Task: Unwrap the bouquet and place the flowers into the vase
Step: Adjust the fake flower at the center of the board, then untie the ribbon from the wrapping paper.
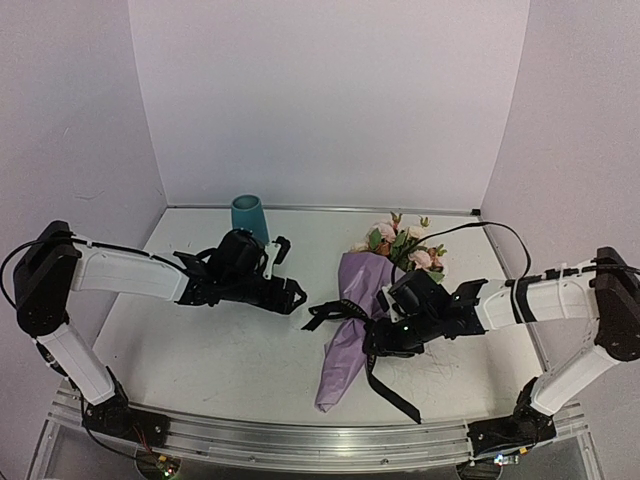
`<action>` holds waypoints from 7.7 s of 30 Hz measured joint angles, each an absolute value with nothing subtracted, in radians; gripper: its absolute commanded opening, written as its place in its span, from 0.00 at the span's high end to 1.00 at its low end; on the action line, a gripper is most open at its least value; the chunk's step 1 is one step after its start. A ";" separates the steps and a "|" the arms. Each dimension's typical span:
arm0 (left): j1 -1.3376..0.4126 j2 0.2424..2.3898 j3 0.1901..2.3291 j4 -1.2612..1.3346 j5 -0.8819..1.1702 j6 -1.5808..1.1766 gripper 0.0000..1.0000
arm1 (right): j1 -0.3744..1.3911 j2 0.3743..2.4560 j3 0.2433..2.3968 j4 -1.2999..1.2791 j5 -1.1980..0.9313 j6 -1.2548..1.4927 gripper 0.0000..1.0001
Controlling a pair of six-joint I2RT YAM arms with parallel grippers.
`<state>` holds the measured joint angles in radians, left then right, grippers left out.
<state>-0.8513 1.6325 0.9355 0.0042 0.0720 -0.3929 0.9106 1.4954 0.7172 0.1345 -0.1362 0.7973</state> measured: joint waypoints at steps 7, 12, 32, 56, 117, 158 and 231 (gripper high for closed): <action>-0.852 1.620 0.939 -0.027 0.057 -0.359 0.19 | 0.911 1.496 0.719 0.133 -0.107 0.815 0.93; -0.852 1.619 0.947 -0.034 0.059 -0.319 0.17 | 0.911 1.462 0.726 0.094 -0.075 0.813 1.00; -0.852 1.906 1.202 -0.054 0.084 -0.142 0.27 | 0.910 1.434 0.818 -0.111 0.053 0.803 1.00; -0.883 1.913 1.126 -0.143 0.038 -0.117 0.19 | 0.910 1.508 0.897 -0.152 0.064 0.708 1.00; -0.950 2.066 1.360 -0.367 -0.291 -0.182 0.99 | 0.880 1.539 0.913 -0.167 0.097 0.702 1.00; -0.920 1.926 1.424 -0.377 -0.310 -0.291 1.00 | 0.844 1.531 0.897 -0.201 0.090 0.724 1.00; -0.874 1.774 1.281 -0.379 -0.410 -0.337 1.00 | -0.120 1.326 0.868 -0.373 0.210 0.489 1.00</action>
